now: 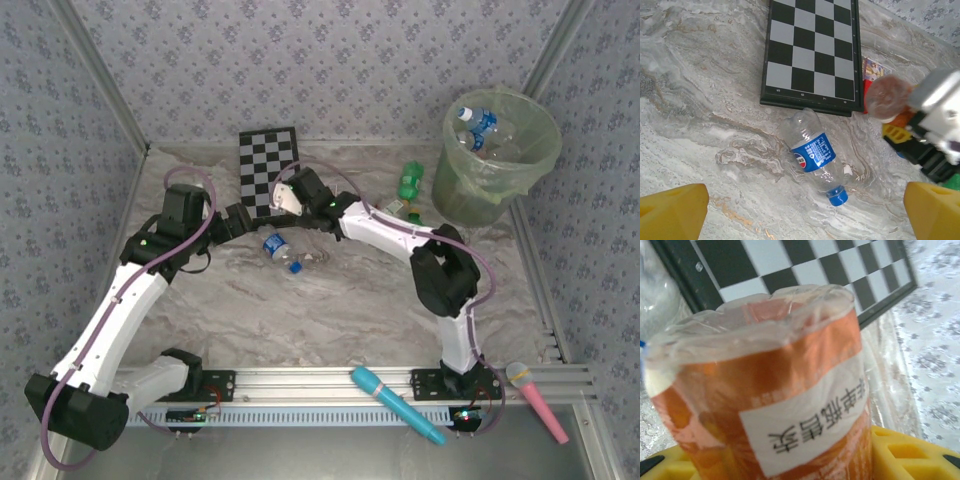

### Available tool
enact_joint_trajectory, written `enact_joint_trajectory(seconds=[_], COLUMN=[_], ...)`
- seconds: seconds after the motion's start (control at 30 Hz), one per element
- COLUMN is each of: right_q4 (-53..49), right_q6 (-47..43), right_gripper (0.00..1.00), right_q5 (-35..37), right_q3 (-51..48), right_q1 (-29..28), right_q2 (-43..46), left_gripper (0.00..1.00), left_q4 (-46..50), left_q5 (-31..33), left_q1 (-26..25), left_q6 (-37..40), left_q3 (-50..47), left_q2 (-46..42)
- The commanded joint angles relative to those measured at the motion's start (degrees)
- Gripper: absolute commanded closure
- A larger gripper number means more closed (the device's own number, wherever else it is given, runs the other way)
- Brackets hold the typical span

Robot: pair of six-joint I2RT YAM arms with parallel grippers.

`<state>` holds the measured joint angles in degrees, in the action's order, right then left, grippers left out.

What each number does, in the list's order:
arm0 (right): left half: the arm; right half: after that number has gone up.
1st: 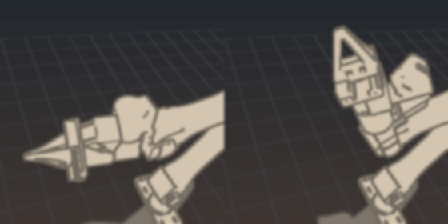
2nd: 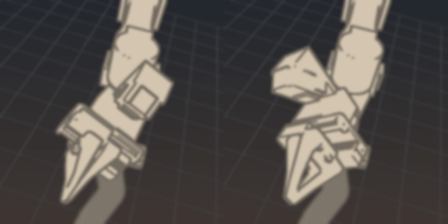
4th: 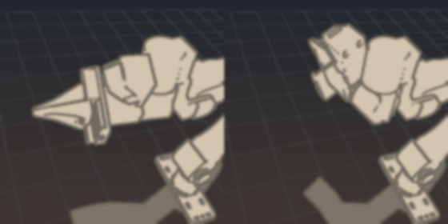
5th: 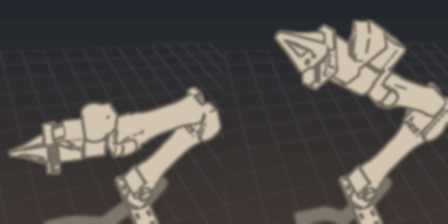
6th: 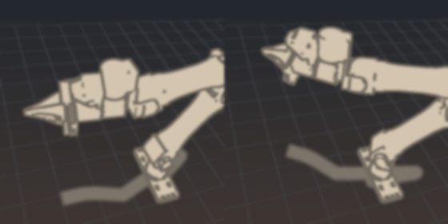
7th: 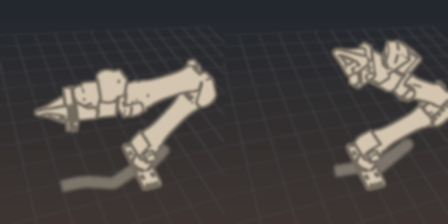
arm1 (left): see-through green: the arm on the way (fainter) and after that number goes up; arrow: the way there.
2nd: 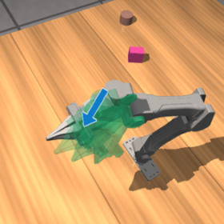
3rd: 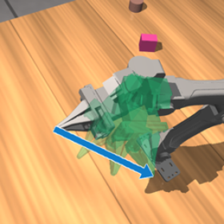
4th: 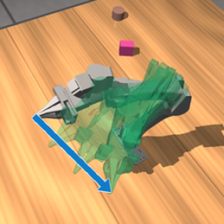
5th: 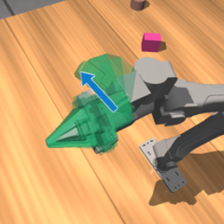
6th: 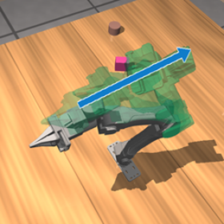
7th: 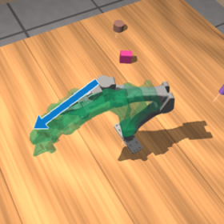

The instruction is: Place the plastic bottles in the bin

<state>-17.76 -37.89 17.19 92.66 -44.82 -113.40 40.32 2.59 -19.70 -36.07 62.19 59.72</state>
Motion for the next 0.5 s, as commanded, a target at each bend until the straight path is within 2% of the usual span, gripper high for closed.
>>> enact_joint_trajectory(seconds=[0.0,0.3,0.47], right_q4=[-0.98,-4.95,-4.92], right_q6=[3.63,10.05,14.07], right_gripper=[0.49,0.49,0.50], right_q5=[1.40,2.97,1.74], right_q3=[0.50,3.36,4.29], right_q1=[0.54,6.72,12.90], right_q2=[4.47,14.22,19.66], left_gripper=[0.00,0.00,0.00], left_q4=[-1.04,-7.07,-10.81], left_q5=[-1.64,-6.22,-7.25], left_q1=[0.37,-0.36,-3.71], left_q6=[0.58,3.56,6.02], left_q3=[1.00,2.65,4.33], left_q2=[-0.14,1.42,2.79])
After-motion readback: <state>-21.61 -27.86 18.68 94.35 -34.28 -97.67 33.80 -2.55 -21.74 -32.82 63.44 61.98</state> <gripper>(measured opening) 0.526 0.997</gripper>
